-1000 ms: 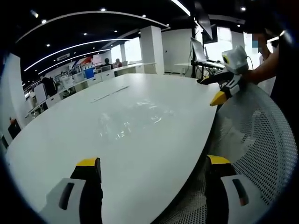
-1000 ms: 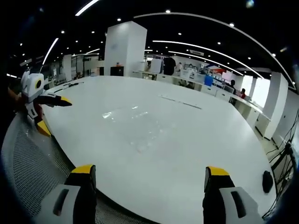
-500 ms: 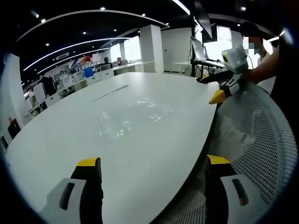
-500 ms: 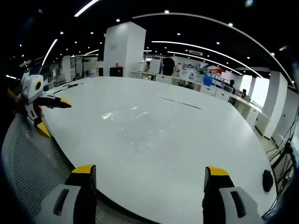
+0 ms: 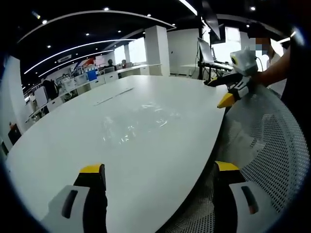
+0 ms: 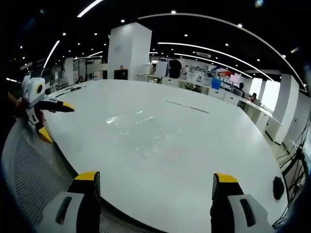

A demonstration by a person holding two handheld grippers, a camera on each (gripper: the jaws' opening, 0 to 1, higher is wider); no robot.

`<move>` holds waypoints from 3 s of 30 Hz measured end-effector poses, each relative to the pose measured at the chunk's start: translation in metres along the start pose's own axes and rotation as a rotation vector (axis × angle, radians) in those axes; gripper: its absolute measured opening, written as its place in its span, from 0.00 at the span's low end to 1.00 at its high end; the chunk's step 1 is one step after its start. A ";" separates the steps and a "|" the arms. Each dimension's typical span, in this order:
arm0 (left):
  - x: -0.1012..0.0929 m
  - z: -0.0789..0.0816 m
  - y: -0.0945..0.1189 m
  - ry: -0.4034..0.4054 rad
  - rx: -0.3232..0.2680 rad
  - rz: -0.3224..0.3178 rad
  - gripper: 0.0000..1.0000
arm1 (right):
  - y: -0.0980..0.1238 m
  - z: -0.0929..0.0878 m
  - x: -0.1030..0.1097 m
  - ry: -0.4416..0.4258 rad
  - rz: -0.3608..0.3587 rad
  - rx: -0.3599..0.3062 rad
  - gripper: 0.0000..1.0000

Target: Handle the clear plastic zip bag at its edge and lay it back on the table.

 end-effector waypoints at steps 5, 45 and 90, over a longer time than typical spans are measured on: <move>0.000 -0.001 0.000 0.001 0.004 -0.001 0.91 | -0.001 -0.002 -0.002 -0.002 0.001 0.000 0.96; 0.000 -0.001 -0.001 -0.009 0.005 -0.006 0.91 | -0.001 -0.001 -0.007 -0.045 -0.014 0.024 0.92; 0.002 0.002 0.002 0.031 -0.034 -0.003 0.89 | -0.026 0.036 -0.007 -0.039 0.019 0.048 0.80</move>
Point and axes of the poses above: the point that each gripper's makers call its tool centre point, and the gripper's own axes: y roughly backward along the fingers, x roughly to its left, z roughly out of its top, the point moved 2 cm from there along y, roughly backward along the fingers, and after that the axes turned 8 degrees about -z, right-handed, at the moved point
